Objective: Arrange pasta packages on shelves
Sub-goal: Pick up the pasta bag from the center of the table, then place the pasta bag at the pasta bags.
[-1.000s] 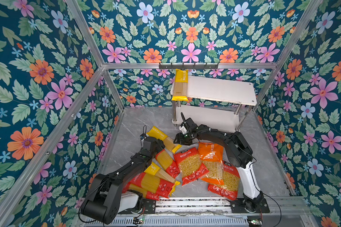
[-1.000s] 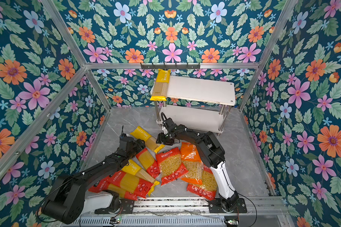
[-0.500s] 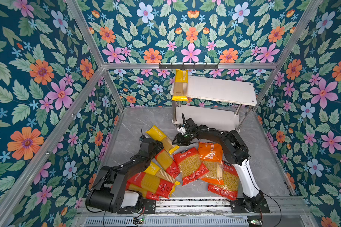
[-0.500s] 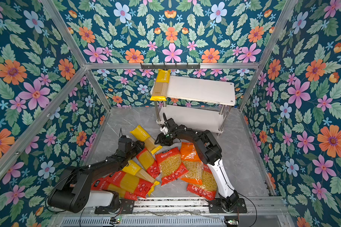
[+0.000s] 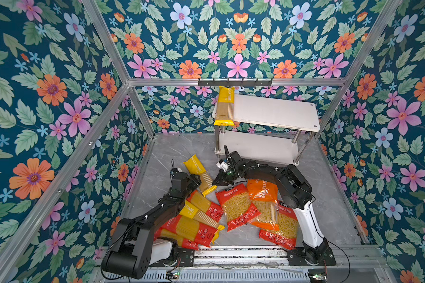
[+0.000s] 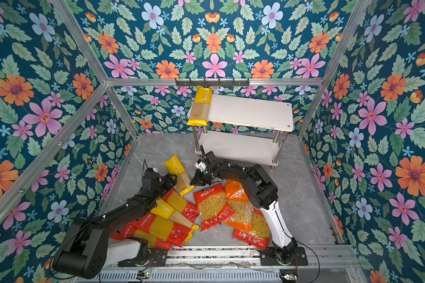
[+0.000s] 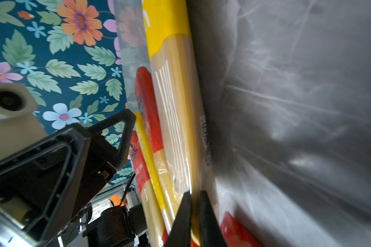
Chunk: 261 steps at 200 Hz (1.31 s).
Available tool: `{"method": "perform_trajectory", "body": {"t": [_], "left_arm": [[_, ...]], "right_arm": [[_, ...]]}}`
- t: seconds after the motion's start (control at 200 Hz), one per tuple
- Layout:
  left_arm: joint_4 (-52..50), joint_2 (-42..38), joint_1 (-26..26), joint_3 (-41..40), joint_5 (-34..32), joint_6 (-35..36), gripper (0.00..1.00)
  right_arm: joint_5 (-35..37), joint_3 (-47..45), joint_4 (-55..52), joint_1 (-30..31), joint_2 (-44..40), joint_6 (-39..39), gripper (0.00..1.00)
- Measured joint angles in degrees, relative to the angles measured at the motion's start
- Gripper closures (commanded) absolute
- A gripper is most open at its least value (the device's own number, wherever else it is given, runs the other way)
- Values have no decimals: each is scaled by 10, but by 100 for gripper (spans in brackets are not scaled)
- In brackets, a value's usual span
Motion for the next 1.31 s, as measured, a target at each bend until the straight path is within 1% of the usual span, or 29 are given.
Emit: {"method": "perform_trajectory", "body": {"t": [0.13,0.225,0.35,0.485,0.58,0.665,0.73,0.82,0.875,0.97,1.025,1.1,1.24,1.305], "left_arm": [[-20,-30,17,10,10,10,21],[-35,-46,25,26,19,13,18],[-37,-53,26,38,37,15,17],[-22,-42,24,28,69,8,16],[0,-19,8,13,92,-13,16],[27,5,-23,7,107,-24,18],[50,26,-49,3,109,-36,20],[82,64,-83,0,111,-48,25],[97,90,-100,-2,114,-50,29],[131,132,-115,-8,120,-60,37],[145,150,-122,-11,123,-65,40],[162,163,-132,-13,124,-73,44],[189,170,-144,-15,124,-79,52],[200,172,-147,-19,123,-81,56]], "right_arm": [[-11,-40,39,-2,-43,50,96],[-13,-77,65,-3,-88,90,96],[-11,-153,83,-5,-172,129,96],[2,-253,52,-5,-288,131,97],[17,-331,1,-5,-381,113,96],[27,-399,-40,-5,-448,106,92],[31,-443,-54,-3,-479,102,88],[35,-475,-76,-4,-496,95,78],[35,-479,-85,-10,-497,84,69],[35,-472,-81,-31,-485,77,58],[34,-463,-79,-44,-468,70,54],[33,-448,-78,-52,-445,64,51],[10,-430,-58,-51,-400,58,51],[2,-426,-42,-48,-383,69,51]]}}
